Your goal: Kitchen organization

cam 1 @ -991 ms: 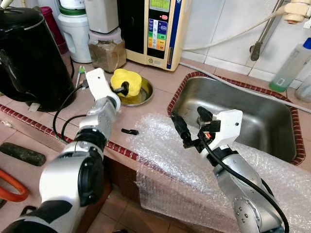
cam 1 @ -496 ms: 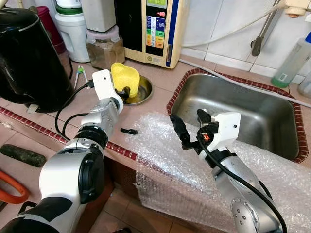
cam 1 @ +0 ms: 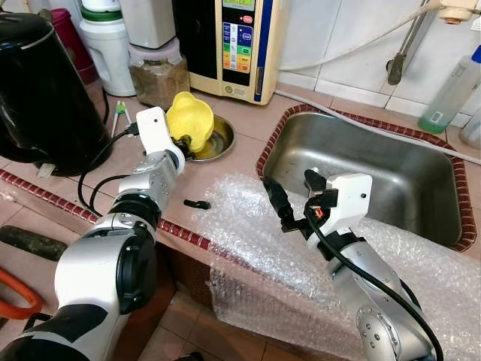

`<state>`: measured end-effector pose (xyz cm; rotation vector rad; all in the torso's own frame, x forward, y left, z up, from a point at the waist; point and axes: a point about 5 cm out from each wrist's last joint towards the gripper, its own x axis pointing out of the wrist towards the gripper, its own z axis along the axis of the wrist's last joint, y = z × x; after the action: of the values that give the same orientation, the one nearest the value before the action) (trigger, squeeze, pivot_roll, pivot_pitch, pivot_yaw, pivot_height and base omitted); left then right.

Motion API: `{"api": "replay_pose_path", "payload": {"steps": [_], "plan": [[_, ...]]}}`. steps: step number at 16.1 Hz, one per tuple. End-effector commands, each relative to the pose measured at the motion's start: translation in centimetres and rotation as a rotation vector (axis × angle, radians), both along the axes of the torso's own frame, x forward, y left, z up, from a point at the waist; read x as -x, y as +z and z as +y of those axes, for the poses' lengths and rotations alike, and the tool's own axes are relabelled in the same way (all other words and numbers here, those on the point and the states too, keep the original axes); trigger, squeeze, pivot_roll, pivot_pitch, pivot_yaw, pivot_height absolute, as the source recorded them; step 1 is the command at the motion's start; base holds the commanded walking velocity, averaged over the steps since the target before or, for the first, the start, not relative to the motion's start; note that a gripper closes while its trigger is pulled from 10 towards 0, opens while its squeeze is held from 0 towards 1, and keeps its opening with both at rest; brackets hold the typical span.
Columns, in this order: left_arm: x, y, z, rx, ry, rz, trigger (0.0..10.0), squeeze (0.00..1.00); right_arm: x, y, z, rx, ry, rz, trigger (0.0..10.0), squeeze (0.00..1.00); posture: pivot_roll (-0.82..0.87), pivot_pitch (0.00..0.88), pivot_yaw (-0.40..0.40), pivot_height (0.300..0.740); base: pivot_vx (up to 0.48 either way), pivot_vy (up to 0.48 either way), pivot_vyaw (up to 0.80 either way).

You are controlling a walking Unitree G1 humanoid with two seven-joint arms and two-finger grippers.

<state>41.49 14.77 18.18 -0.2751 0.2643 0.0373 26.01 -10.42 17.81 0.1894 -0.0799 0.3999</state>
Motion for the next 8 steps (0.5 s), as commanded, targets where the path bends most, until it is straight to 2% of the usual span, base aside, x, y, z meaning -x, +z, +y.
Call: {"api": "replay_pose_path", "payload": {"steps": [1, 5, 8], "plan": [[0.2, -0.7, 0.1, -0.010, -0.009, 0.046, 0.0, 0.00, -0.1, 0.1, -0.1, 0.002, 0.000, -0.004, 10.0, 0.00, -0.04, 0.121, 0.017, 0.740, 0.000, 0.000, 0.00], [0.5, -1.3, 1.0, -0.032, -0.035, 0.078, 0.0, 0.00, -0.4, 0.1, -0.1, 0.002, -0.004, -0.005, 10.0, 0.00, -0.02, 0.112, 0.022, 0.740, 0.000, 0.000, 0.00], [1.1, -2.5, 2.1, -0.054, -0.065, 0.126, 0.0, 0.00, -0.7, 0.1, -0.2, -0.001, -0.009, -0.007, 10.0, 0.00, -0.01, 0.106, 0.023, 0.740, 0.000, 0.000, 0.00]]}}
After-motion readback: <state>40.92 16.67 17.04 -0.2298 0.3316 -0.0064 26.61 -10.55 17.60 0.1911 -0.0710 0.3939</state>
